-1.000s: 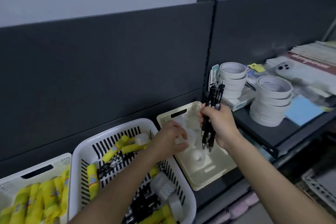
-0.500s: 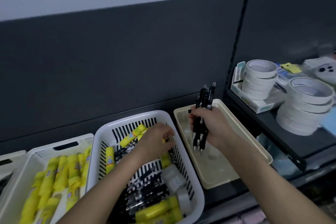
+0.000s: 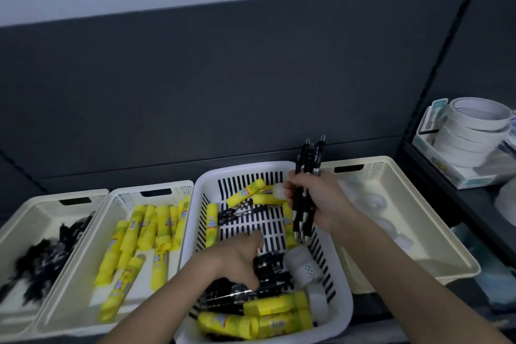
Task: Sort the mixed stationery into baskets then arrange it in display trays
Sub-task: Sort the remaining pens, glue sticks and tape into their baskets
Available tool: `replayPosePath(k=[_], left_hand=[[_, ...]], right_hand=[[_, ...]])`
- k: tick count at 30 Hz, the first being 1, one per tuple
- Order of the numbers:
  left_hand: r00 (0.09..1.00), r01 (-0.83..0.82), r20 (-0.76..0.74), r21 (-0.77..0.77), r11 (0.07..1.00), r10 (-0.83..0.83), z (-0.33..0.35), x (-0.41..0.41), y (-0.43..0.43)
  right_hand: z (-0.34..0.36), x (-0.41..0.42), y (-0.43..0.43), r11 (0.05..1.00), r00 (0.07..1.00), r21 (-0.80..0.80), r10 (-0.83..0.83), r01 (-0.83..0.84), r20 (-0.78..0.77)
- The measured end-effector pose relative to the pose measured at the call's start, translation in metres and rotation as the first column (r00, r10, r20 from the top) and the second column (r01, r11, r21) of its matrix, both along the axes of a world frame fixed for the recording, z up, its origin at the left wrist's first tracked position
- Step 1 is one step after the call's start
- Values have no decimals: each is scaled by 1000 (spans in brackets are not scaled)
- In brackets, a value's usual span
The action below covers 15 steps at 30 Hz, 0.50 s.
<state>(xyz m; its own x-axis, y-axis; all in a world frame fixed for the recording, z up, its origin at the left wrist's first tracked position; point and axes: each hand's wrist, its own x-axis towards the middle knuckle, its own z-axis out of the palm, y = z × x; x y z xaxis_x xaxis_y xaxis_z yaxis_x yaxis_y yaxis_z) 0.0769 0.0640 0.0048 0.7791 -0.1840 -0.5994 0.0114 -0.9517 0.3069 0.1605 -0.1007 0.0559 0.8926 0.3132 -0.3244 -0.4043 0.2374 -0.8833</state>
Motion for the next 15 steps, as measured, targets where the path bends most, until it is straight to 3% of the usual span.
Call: replayPosePath(k=[5, 10, 15], left_hand=[[996, 64, -74, 85, 994, -58, -4, -4, 2], [986, -158, 29, -121, 980, 162, -13, -6, 16], [887, -352, 169, -357, 865, 431, -7, -4, 27]], right_hand=[[-2, -5, 6, 1000, 1000, -3, 25, -25, -17], [-5, -7, 7, 998, 998, -28, 46, -47, -33], [-7, -5, 14, 997, 998, -39, 59, -60, -37]])
